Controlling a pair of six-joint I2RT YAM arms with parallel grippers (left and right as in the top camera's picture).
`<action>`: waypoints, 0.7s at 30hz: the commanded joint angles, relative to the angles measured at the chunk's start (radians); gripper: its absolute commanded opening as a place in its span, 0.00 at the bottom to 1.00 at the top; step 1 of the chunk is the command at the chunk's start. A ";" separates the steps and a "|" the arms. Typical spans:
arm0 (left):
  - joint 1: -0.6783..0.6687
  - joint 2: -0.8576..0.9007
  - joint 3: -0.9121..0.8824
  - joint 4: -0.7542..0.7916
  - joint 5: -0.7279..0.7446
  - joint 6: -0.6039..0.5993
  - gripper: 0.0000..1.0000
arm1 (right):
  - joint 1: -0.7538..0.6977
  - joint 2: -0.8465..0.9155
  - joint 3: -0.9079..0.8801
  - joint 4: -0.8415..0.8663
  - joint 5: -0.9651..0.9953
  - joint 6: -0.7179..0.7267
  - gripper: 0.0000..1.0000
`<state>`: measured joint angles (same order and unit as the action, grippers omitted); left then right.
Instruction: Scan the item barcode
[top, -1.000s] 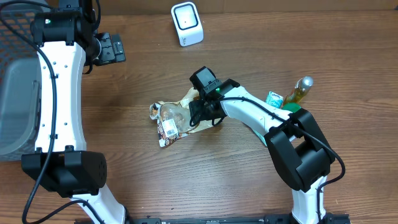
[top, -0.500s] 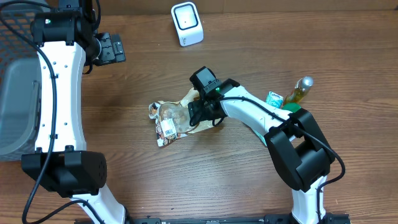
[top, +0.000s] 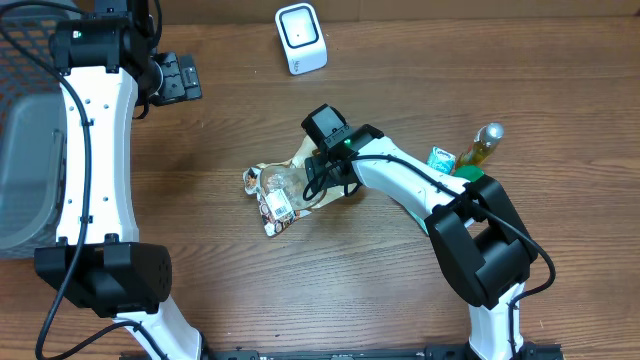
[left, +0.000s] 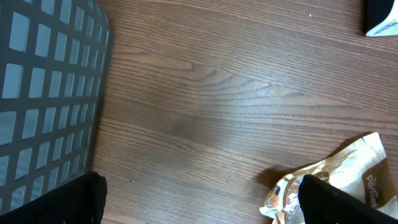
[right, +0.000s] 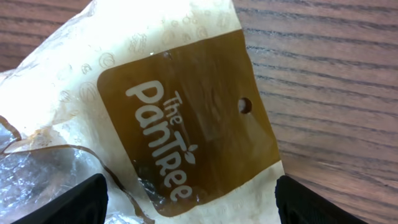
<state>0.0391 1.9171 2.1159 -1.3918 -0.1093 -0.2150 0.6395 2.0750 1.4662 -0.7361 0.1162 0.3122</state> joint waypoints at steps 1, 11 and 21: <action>-0.010 -0.015 0.012 0.002 -0.002 -0.010 1.00 | 0.017 0.031 0.026 0.021 0.029 -0.007 0.87; -0.010 -0.015 0.012 0.002 -0.002 -0.010 1.00 | 0.019 0.110 0.026 0.020 -0.088 -0.006 0.75; -0.010 -0.015 0.012 0.002 -0.002 -0.010 1.00 | -0.003 0.083 0.039 -0.008 -0.165 -0.006 0.27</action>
<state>0.0391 1.9171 2.1159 -1.3914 -0.1093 -0.2150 0.6491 2.1349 1.5043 -0.7265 -0.0200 0.3065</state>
